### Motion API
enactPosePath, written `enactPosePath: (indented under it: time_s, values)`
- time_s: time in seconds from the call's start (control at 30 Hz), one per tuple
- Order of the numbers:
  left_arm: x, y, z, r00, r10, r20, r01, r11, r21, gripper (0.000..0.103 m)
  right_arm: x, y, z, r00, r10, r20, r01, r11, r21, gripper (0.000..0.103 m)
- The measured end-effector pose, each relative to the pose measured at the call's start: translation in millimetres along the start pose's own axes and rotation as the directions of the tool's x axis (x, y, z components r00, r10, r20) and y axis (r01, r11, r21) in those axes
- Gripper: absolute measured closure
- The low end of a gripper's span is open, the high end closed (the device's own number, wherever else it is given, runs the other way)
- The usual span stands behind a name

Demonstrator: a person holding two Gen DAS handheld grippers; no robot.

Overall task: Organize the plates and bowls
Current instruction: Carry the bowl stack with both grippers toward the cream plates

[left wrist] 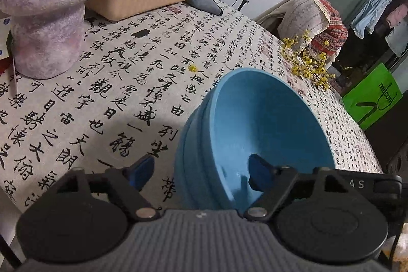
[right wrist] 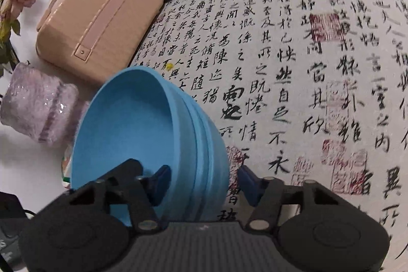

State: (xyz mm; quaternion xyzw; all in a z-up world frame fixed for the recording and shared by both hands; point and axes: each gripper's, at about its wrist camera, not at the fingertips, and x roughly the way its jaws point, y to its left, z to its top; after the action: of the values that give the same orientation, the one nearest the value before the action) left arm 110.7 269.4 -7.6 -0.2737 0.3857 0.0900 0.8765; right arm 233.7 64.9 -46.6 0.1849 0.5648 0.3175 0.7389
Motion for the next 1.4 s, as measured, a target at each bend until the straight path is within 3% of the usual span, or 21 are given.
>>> enactPosePath:
  time_s: [0.1, 0.17, 0.2, 0.53, 1.4]
  values:
    - [1, -1, 0, 1.0, 0.0, -0.008, 0.0, 1.0, 0.023, 0.031, 0, -1, -2, 1.0, 0.015, -0.01, -0.014, 1.0, 0.026, 0.053]
    - [3, -3, 0, 1.0, -0.01, -0.021, 0.011, 0.999, 0.036, 0.046, -1, -1, -4, 1.0, 0.012, -0.002, -0.012, 0.999, 0.036, 0.054]
    - [3, -5, 0, 0.999, -0.014, -0.028, 0.015, 0.999, 0.046, 0.047, -1, -2, -4, 1.0, 0.012, 0.001, -0.012, 0.999, 0.046, 0.055]
    - [3, -19, -6, 0.998, 0.045, -0.034, -0.041, 0.992, 0.123, 0.048, -10, 1, -10, 1.0, -0.031, 0.004, 0.03, 0.998, 0.057, 0.059]
    - [-22, -74, -29, 1.0, 0.011, -0.003, -0.01, 0.977, 0.211, 0.048, -85, -25, -37, 0.996, -0.034, 0.081, 0.028, 0.997, 0.072, 0.059]
